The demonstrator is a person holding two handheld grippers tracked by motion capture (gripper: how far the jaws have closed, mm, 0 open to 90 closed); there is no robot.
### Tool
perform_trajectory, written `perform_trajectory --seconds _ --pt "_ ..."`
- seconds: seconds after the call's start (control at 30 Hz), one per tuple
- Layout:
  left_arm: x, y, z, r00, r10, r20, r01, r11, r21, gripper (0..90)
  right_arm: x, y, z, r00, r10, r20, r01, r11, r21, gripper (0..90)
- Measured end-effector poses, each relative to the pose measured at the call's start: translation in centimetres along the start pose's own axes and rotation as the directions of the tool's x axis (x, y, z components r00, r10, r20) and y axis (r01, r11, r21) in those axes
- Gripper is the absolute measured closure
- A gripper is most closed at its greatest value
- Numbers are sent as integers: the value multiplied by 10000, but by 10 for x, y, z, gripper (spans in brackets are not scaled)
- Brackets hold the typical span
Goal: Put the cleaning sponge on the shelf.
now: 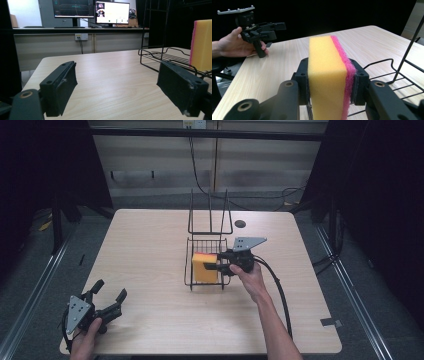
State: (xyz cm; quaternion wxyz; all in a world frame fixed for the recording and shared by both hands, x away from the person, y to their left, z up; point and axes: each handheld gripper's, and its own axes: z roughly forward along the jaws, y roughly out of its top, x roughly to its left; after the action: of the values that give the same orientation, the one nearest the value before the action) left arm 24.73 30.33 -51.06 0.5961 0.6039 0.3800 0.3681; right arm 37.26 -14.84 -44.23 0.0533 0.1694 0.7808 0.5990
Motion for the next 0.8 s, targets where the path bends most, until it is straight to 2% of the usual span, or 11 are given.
perform_trajectory --seconds 0.47,0.8 --pt "0 0 0 10000 -21 25 21 10000 2 156 -3 -6 -1 9998 180 -53 -180 9998 127 598" --pt "0 0 0 10000 -20 19 20 10000 3 156 -2 -7 0 9979 366 -532 -350 9989 308 562"
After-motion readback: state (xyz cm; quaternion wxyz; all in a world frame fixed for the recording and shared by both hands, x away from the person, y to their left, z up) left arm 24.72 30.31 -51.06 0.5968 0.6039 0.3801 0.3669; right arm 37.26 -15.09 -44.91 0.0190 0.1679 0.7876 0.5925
